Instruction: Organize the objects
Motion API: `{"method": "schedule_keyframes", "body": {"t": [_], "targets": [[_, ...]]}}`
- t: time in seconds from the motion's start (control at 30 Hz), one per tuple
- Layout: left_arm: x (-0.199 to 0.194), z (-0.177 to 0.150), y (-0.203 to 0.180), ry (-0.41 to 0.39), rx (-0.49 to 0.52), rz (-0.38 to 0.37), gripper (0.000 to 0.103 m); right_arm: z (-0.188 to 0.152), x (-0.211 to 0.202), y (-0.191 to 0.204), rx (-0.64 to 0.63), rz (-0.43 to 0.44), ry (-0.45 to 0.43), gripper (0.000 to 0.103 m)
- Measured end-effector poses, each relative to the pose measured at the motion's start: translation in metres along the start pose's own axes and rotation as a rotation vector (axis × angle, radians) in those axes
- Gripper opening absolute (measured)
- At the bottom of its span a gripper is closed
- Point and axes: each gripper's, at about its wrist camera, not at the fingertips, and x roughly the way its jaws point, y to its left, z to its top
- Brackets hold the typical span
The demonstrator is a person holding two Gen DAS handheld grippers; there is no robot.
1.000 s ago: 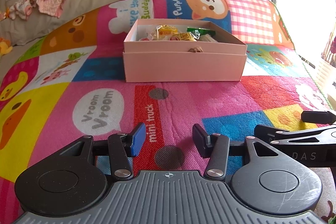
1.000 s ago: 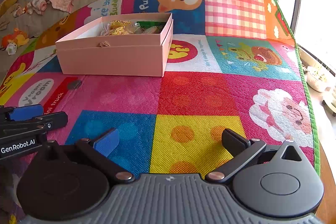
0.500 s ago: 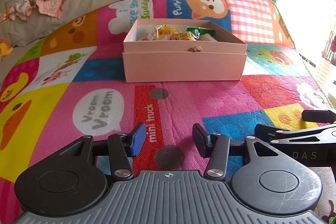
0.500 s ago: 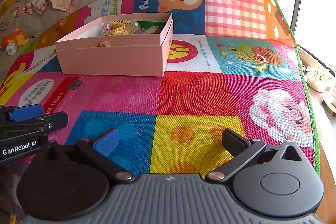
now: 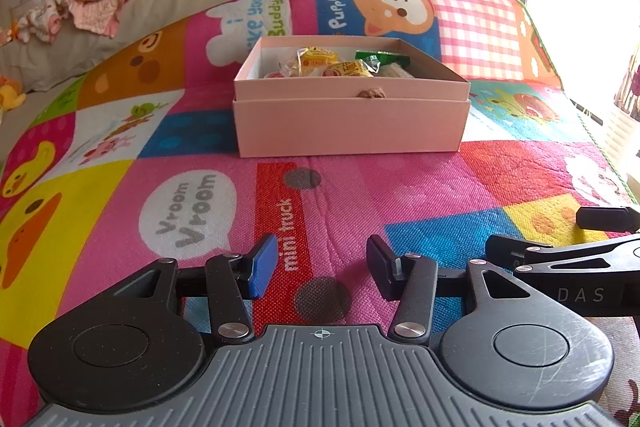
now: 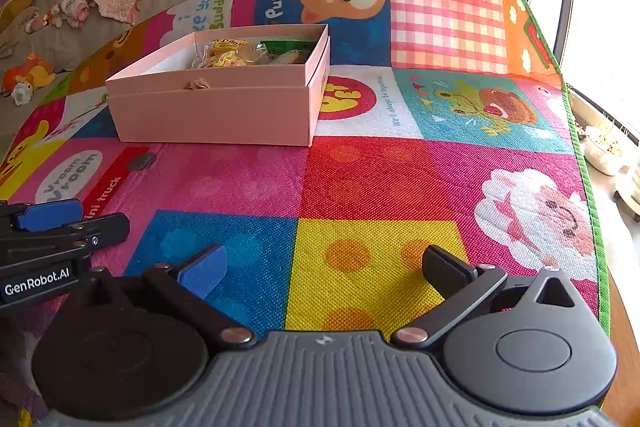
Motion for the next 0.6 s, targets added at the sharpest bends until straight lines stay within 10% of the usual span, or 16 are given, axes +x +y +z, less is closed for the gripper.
{"method": "schedule_keyframes", "body": {"t": [0.6], "targets": [[-0.0003,0.0000,0.0012,-0.001,-0.006,-0.005,0.054,-0.0001,0.0005,0.0005,0.000,0.000,0.000,0.103]]}}
